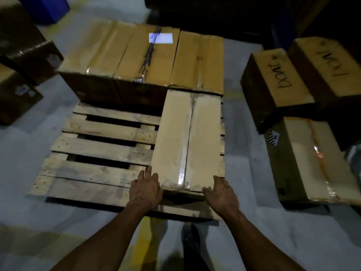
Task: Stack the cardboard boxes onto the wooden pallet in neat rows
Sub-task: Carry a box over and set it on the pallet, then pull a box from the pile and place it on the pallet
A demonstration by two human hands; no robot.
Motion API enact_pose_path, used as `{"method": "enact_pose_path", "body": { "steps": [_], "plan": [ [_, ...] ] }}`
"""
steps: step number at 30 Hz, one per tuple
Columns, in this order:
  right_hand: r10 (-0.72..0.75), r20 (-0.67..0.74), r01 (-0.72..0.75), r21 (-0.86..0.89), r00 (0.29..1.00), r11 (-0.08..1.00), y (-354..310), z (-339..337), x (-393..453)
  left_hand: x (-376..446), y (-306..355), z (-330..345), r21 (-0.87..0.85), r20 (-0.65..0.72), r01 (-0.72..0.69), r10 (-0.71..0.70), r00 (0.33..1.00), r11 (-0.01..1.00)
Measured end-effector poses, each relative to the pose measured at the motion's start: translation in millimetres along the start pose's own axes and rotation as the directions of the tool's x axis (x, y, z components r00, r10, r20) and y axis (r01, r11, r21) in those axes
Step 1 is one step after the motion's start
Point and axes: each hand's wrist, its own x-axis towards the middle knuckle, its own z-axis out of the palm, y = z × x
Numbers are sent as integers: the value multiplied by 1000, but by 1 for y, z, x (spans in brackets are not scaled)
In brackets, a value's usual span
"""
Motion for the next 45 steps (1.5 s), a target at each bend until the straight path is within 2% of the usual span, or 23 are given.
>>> {"method": "enact_pose_path", "body": {
  "steps": [6, 10, 14, 19, 27, 32, 38, 45],
  "plan": [
    [36, -93, -18, 186, 995, 982, -10, -20, -100, -84, 14, -48, -54, -113, -119, 112, 987, 991],
    [69, -154, -21, 295, 986, 955, -10, -34, -170, -149, 29, -83, -158, -197, -247, 214, 957, 956],
    [92, -218, -5, 367, 972, 930, -10, -48, -227, -206, 40, -104, -326, -276, -319, 233, 932, 890],
    [114, -278, 17, 427, 954, 904, -10, -64, -285, -264, 45, -114, -363, -325, -371, 257, 910, 855],
    [61, -282, 62, 407, 958, 911, 0, -81, -332, -321, 30, -112, -437, -341, -301, 154, 927, 847],
    [11, -266, 105, 416, 964, 903, 27, -94, -338, -343, 48, -100, -484, -359, -242, 61, 931, 841],
    [-12, -251, 115, 400, 968, 909, 102, -123, -339, -364, 121, -80, -489, -344, -221, 47, 938, 843],
    [45, -274, 76, 414, 961, 907, 185, -175, -328, -361, 222, -78, -491, -319, -237, 80, 944, 838]
  ]
}}
